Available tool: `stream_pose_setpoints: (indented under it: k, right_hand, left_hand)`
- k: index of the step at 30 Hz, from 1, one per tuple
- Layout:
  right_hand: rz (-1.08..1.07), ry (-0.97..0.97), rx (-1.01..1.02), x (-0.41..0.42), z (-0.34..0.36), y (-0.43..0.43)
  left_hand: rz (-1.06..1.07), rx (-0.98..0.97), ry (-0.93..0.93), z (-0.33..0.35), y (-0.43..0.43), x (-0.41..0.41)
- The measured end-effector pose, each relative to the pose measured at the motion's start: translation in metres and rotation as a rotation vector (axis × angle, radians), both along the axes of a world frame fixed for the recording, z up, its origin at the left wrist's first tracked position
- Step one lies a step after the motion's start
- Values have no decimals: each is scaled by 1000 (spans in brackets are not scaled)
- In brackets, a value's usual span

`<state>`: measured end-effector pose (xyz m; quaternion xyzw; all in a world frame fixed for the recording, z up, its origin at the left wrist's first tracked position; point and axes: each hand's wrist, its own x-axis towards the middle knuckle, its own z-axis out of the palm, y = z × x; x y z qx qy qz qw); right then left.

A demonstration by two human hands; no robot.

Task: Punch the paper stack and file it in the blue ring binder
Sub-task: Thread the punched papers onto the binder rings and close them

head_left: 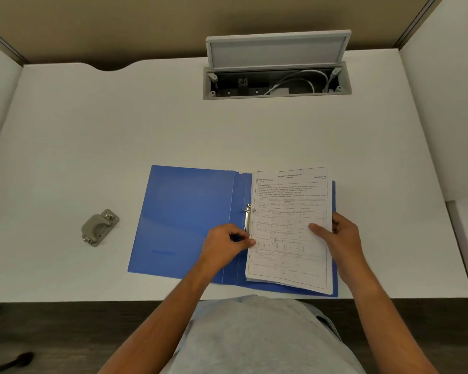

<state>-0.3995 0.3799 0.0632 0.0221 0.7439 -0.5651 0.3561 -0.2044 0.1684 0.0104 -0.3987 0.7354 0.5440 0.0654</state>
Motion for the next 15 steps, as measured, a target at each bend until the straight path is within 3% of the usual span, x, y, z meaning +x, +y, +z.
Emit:
stream_pose_setpoints:
  k: [7,15]
  right_hand:
    - [-31,-38,-65,3,3,-2]
    - [-57,-58,-71,3,1,3]
  left_hand:
    - [31,141,-46,5,-7,-5]
    - [-49,135,-49,5,-13,-3]
